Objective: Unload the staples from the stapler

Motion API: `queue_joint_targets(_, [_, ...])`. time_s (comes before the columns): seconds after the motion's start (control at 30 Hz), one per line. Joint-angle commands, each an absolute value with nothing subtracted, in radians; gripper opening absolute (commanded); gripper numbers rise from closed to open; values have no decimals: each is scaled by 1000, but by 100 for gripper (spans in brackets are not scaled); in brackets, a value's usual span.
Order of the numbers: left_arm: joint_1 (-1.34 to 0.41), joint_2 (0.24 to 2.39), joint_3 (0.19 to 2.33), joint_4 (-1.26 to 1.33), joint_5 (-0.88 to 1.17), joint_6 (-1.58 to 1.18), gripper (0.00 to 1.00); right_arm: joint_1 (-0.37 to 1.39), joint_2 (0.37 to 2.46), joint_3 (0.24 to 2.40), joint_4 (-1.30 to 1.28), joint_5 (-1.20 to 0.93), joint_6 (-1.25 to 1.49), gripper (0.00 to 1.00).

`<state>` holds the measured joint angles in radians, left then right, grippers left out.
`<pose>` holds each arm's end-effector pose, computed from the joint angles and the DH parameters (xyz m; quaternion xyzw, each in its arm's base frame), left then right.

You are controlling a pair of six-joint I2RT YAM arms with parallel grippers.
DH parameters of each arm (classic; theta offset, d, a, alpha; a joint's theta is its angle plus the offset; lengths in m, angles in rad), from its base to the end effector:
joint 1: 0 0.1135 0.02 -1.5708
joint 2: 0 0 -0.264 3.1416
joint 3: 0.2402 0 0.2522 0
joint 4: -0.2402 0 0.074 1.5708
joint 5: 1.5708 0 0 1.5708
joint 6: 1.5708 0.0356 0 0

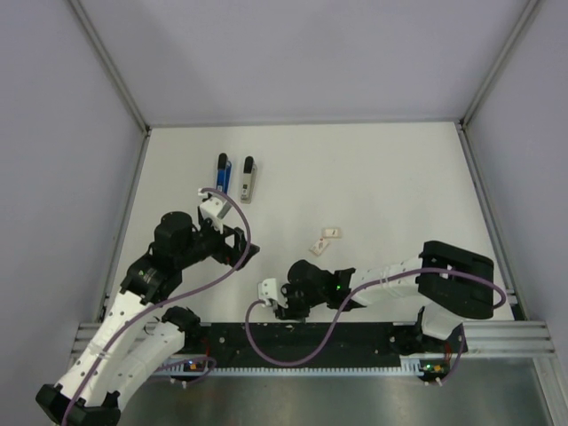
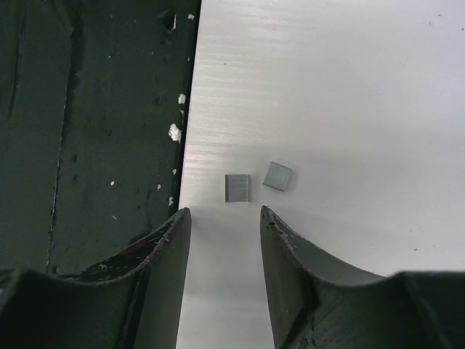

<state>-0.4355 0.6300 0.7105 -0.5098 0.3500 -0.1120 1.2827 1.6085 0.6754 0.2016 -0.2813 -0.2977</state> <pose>0.1251 -0.0717 0.3038 0.2263 0.8027 -0.2849 0.4726 0.0770 0.2948 0.1439 -0.6826 0.5957 0.3036 0.2949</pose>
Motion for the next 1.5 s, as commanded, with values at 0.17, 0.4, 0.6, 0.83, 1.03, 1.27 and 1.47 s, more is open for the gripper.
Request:
queue_joint_targets(0.17, [-433, 630, 709, -497, 333, -92, 98, 1298, 1647, 722, 258, -301, -314, 40])
queue_joint_targets(0.4, [-433, 637, 710, -495, 330, -92, 98, 1296, 1657, 735, 256, -305, -321, 40])
queue_joint_targets(0.6, [-433, 637, 709, -499, 327, -91, 98, 1296, 1677, 747, 271, -313, -318, 39])
queue_joint_targets(0.83, [-433, 630, 707, -500, 324, -91, 98, 1296, 1687, 758, 265, -307, -316, 31])
queue_joint_targets(1.03, [-433, 629, 707, -499, 322, -91, 98, 1296, 1678, 756, 242, -299, -311, 18])
queue_joint_targets(1.27, [-431, 627, 707, -500, 321, -92, 98, 1296, 1617, 733, 273, -227, -285, 14])
queue_joint_targets(1.47, [-433, 621, 706, -500, 322, -94, 98, 1260, 1519, 794, 129, -146, -229, 12])
